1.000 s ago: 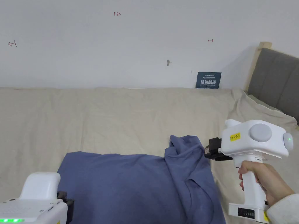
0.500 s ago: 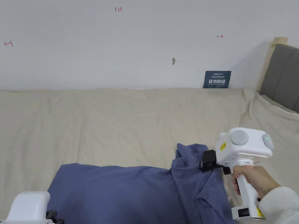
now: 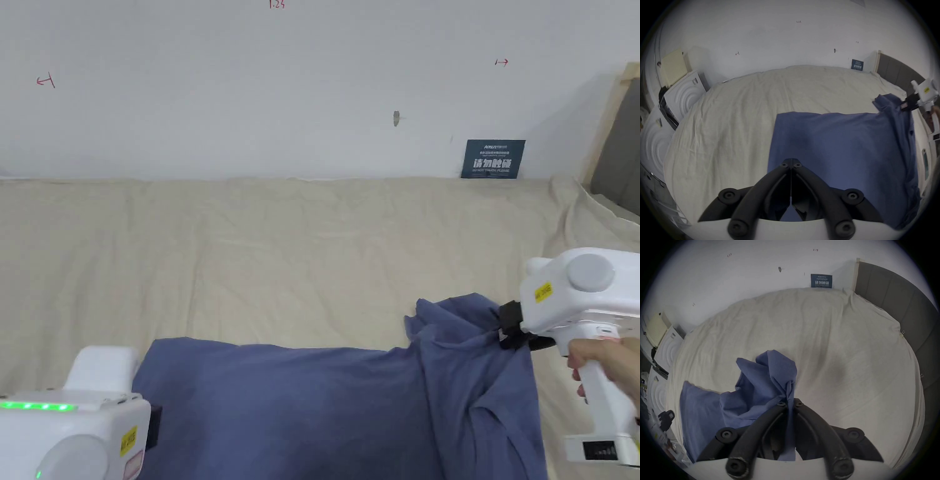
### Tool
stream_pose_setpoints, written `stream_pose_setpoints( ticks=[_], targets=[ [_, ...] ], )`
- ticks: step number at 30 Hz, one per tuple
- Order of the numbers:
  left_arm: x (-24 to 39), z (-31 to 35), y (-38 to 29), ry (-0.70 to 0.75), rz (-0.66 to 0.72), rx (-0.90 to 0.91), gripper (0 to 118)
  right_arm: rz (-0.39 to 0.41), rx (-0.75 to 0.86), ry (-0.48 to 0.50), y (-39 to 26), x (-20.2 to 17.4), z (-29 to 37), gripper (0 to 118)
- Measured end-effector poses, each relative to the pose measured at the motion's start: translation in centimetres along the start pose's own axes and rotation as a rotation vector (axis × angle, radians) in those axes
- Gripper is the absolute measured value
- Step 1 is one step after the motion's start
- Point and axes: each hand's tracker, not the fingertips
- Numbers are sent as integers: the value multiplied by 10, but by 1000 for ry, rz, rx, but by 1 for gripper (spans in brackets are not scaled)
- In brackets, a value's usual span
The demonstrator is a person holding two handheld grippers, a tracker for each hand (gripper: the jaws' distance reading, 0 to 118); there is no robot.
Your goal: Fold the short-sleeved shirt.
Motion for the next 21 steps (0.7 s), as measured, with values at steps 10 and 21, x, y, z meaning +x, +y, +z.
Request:
stream_pose_setpoints(
  ticks=[10,21],
  targets=[
    [-38,-75,49,-115,119,-127,115,40,53,-8,-4,1,23,3],
    [-23,-167,102,-24,135,-212,88,60,64,-60,-13,28,20,3]
  ],
)
